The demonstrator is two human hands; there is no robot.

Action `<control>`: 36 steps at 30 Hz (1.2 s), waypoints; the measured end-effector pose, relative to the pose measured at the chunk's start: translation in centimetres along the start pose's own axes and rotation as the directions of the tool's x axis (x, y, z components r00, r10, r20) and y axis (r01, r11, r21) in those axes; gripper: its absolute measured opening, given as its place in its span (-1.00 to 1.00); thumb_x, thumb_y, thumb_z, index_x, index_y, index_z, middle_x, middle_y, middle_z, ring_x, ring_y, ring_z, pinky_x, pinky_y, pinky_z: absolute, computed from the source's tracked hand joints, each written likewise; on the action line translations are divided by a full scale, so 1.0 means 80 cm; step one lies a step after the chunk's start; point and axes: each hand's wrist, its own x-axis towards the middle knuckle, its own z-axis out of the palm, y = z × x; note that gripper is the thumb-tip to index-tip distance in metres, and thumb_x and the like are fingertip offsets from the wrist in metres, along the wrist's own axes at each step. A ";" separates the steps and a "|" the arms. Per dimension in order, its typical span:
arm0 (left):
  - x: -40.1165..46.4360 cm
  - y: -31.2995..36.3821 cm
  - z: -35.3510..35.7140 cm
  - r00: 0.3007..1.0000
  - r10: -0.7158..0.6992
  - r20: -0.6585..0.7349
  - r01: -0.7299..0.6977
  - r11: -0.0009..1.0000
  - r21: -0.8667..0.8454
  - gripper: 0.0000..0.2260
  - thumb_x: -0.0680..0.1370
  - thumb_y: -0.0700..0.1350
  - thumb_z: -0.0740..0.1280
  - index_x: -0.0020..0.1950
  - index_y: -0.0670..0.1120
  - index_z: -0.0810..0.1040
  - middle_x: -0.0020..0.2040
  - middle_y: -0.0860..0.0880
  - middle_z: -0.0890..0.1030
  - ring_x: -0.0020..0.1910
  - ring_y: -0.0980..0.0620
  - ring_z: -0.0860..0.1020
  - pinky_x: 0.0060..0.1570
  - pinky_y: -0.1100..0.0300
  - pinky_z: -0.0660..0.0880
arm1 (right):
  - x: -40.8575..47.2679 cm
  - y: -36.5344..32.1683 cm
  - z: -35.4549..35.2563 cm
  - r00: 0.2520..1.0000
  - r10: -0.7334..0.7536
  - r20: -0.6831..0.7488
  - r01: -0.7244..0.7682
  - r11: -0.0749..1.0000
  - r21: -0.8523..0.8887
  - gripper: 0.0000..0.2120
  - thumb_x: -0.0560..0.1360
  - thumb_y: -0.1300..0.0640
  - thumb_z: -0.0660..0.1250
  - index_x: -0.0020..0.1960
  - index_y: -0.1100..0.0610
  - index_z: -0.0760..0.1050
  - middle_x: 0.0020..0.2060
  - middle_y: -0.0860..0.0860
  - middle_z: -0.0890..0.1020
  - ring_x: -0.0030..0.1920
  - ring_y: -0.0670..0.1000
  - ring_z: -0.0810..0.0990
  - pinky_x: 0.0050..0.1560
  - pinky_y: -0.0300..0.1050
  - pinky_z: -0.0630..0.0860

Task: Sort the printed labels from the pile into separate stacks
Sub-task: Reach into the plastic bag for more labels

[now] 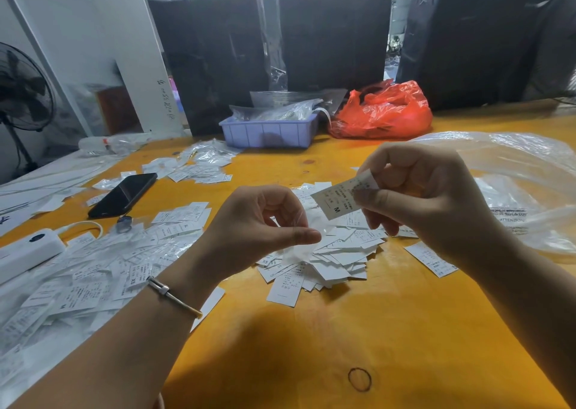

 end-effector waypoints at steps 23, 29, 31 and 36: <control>0.000 -0.005 0.006 0.997 -0.013 0.070 0.016 0.999 -0.038 -0.76 0.34 0.00 0.48 -0.16 -0.16 0.66 -0.25 -0.08 0.69 -0.24 -0.10 0.64 -0.24 0.04 0.59 | -0.001 0.018 0.012 0.969 0.174 0.176 -0.123 0.957 -0.264 -0.95 0.44 0.28 0.43 -0.19 0.18 0.61 -0.46 0.09 0.56 -0.47 -0.09 0.44 -0.46 -0.07 0.38; 0.002 -0.006 0.004 0.995 -0.080 0.060 0.086 0.990 -0.111 -0.84 0.38 -0.02 0.44 -0.15 -0.09 0.67 -0.18 -0.02 0.72 -0.23 -0.03 0.67 -0.27 0.20 0.58 | 0.001 0.016 0.008 0.997 0.068 -0.030 -0.074 0.957 -0.280 -0.88 0.40 0.31 0.47 -0.11 0.12 0.67 -0.30 -0.05 0.67 -0.30 -0.01 0.61 -0.31 -0.02 0.58; 0.002 -0.006 0.005 0.992 -0.106 0.064 0.114 0.984 -0.140 -0.85 0.38 -0.04 0.44 -0.15 -0.09 0.67 -0.17 -0.02 0.73 -0.23 0.02 0.68 -0.28 0.24 0.57 | 0.000 0.018 0.012 0.997 0.050 -0.054 -0.064 0.952 -0.300 -0.86 0.38 0.32 0.49 -0.14 0.11 0.68 -0.32 -0.05 0.68 -0.33 -0.04 0.60 -0.35 -0.11 0.56; 0.003 -0.008 0.007 0.987 -0.147 0.060 0.155 0.976 -0.154 -0.81 0.35 -0.02 0.45 -0.17 -0.12 0.68 -0.18 -0.02 0.72 -0.20 -0.03 0.66 -0.29 0.26 0.55 | -0.003 0.020 0.019 0.999 0.018 -0.028 -0.028 0.899 -0.438 -0.87 0.38 0.28 0.49 -0.12 0.09 0.69 -0.30 -0.08 0.67 -0.33 -0.12 0.56 -0.38 -0.35 0.45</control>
